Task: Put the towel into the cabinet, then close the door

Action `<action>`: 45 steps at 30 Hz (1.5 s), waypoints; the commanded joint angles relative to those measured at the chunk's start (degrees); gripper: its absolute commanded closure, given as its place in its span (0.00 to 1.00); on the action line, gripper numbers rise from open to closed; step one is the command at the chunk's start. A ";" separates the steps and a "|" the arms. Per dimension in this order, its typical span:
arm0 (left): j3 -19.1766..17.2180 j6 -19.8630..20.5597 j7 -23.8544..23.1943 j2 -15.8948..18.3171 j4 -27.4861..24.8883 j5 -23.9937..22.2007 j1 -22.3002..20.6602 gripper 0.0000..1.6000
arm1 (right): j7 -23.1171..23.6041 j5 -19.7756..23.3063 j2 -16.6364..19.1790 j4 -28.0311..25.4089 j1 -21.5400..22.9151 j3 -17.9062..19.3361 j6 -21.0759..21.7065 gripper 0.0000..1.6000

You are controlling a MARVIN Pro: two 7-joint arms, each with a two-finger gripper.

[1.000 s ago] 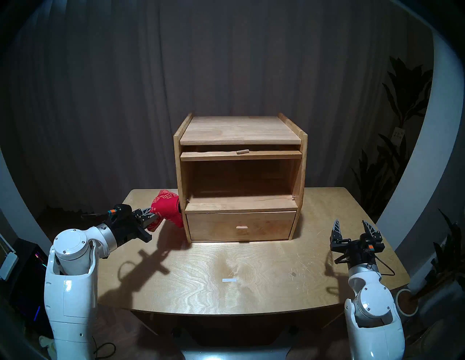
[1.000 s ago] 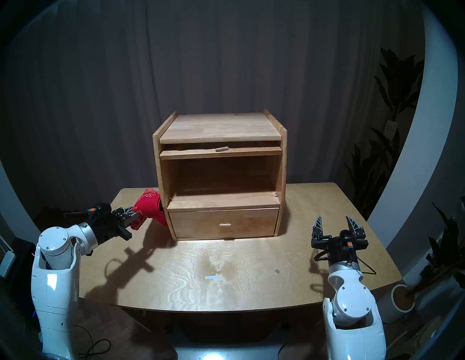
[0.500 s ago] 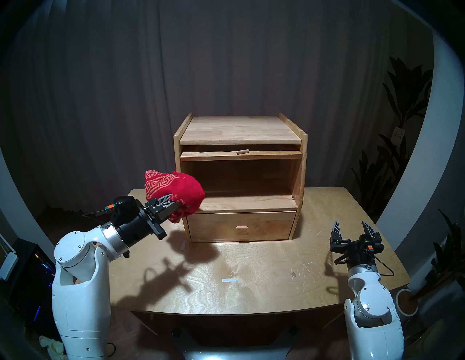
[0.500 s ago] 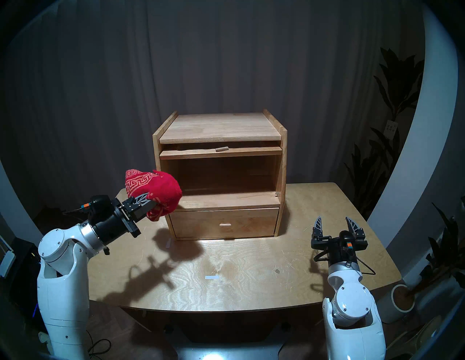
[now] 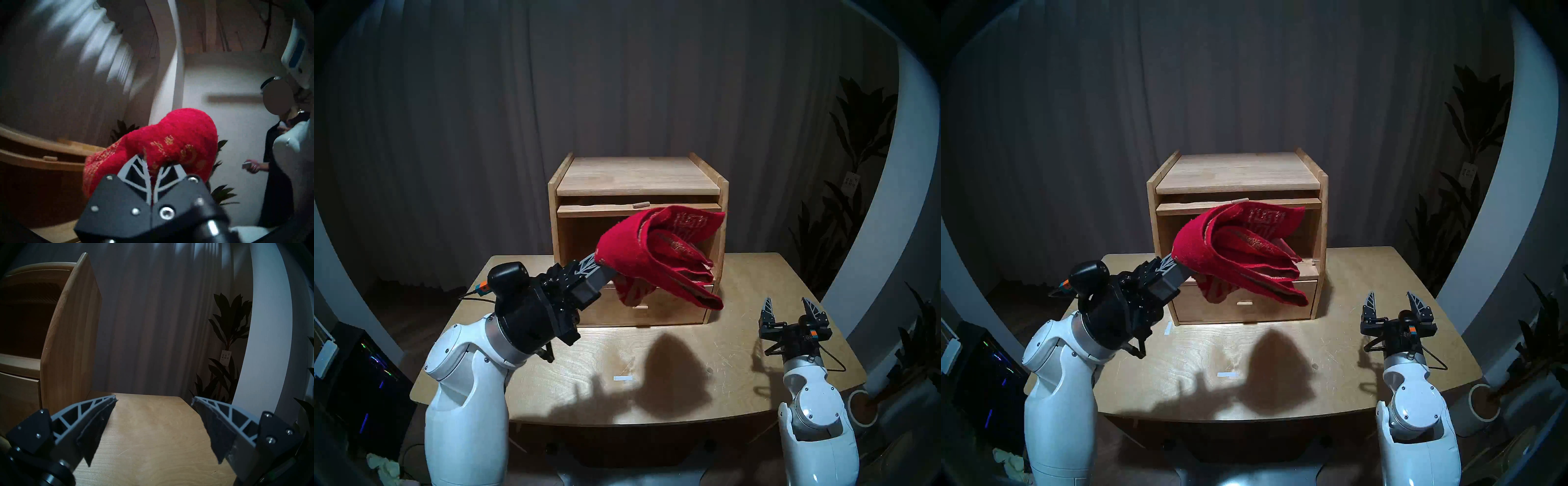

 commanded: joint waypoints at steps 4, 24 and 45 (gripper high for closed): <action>7.89 -8.01 10.35 -0.65 -0.12 -0.36 0.81 1.00 | 0.00 -0.12 -0.01 -2.19 -0.08 -0.04 -0.49 0.00; 15.09 -20.86 33.92 -0.17 14.57 20.26 -12.35 1.00 | 0.11 -0.12 -0.11 -2.12 -0.01 0.02 -0.43 0.00; 20.29 3.16 57.09 -1.47 16.99 32.38 -20.62 1.00 | 0.18 -0.26 -0.32 -2.87 -0.51 0.08 -0.36 0.00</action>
